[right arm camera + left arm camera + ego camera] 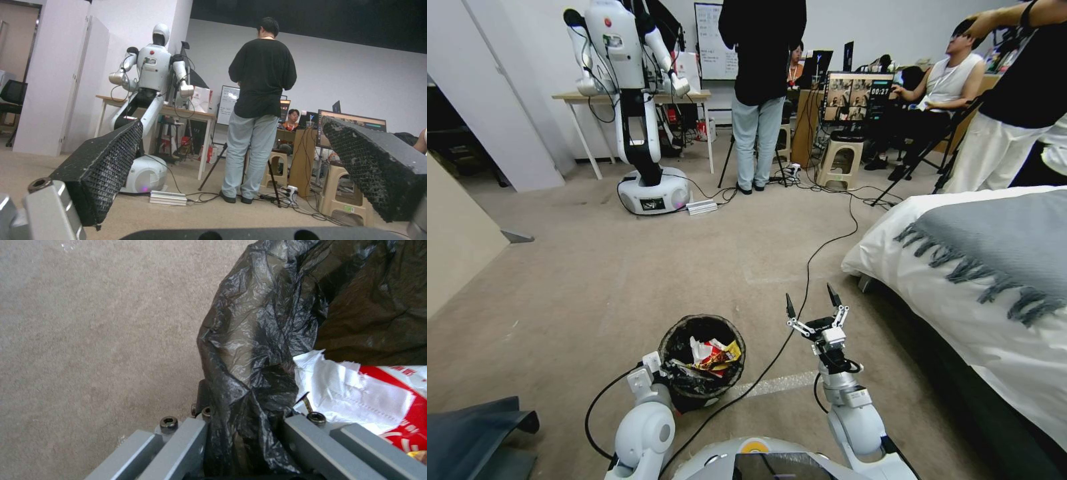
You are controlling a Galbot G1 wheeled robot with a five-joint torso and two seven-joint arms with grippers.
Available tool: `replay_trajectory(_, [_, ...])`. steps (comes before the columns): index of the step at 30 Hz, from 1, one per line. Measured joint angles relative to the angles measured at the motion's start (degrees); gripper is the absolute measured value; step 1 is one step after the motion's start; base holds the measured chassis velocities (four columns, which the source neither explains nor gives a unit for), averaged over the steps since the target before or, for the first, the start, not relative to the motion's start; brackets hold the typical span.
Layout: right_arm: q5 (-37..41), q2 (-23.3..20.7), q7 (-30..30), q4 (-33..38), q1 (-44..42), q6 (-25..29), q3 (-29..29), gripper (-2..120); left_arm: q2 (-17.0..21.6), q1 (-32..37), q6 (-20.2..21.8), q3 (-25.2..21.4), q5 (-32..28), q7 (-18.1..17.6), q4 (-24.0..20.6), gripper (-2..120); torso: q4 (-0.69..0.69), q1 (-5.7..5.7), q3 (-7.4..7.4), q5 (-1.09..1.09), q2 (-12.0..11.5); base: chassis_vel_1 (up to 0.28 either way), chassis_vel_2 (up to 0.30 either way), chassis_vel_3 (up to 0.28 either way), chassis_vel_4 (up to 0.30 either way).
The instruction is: Pick up the trash bin, then pick up the garbage from the floor and place it into the trash bin.
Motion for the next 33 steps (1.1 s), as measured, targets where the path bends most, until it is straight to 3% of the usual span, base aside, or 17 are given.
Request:
replay_trajectory(5, [0.01, 0.06, -0.01, -0.07, 0.04, 0.01, 0.0, 100, -0.05, -0.09, -0.19, -0.11, -1.42, -0.17, 0.71, 20, -0.01, 0.0, 0.0, 0.01, 0.0, 0.0, 0.0, 0.0, 0.0])
replay_trajectory(14, [0.06, 0.06, -0.07, -0.19, 0.12, 0.02, 0.0, 100, -0.11, -0.15, -0.94, -0.28, -2.14, -0.2, 1.08, 32, 0.0, 0.0, 0.0, 0.01, 0.0, 0.0, 0.0, 0.0, 0.0])
replay_trajectory(25, [-0.41, 0.28, -0.25, -0.83, 0.14, 0.11, -0.78, 100, 0.25, 0.44, -0.57, -0.32, -1.99, -0.27, -0.61, 75, -0.01, 0.0, 0.01, -0.03, 0.0, 0.0, 0.0, 0.0, 0.0])
replay_trajectory(33, [-0.4, 0.03, -0.25, -0.85, 0.26, 0.07, -0.84, 100, 0.39, 0.93, -0.71, -0.1, 1.94, 0.33, -2.42, 85, 0.0, 0.0, 0.01, -0.01, 0.0, 0.0, 0.0, 0.0, 0.0])
